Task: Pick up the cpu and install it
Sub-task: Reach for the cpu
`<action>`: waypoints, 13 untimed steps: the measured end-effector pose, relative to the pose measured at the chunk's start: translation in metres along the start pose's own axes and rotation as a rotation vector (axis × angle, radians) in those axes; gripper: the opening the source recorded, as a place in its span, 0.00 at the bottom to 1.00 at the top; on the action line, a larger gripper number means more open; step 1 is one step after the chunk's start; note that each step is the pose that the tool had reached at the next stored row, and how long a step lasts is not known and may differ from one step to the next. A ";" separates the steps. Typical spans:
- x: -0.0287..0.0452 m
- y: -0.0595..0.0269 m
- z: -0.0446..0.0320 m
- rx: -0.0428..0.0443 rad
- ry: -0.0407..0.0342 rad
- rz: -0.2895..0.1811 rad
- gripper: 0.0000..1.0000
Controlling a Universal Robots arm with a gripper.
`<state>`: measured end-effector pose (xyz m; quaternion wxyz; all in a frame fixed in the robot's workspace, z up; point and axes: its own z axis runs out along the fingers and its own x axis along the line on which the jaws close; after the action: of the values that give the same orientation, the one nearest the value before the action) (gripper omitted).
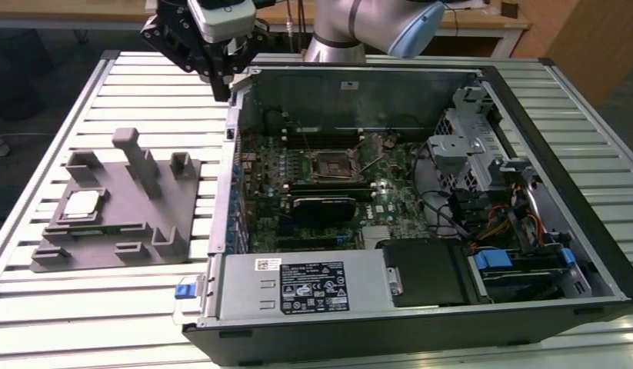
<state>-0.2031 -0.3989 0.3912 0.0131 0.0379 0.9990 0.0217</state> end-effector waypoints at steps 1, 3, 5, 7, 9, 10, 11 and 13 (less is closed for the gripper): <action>0.0007 -0.0001 0.0000 0.0000 0.0000 0.000 0.11; 0.0021 -0.0002 0.0000 -0.0001 0.0000 0.000 0.11; 0.0034 -0.0003 0.0000 -0.0001 0.0000 0.000 0.11; 0.0048 -0.0004 0.0000 0.0000 0.0000 0.000 0.11; 0.0061 -0.0005 0.0000 0.0000 0.0000 0.000 0.11; 0.0068 -0.0005 0.0000 0.0000 0.0000 0.000 0.11; 0.0075 -0.0006 0.0001 -0.0001 0.0000 0.000 0.11; 0.0088 -0.0007 0.0001 0.0000 0.0000 0.000 0.11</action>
<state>-0.2120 -0.3989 0.3909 0.0131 0.0379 0.9990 0.0217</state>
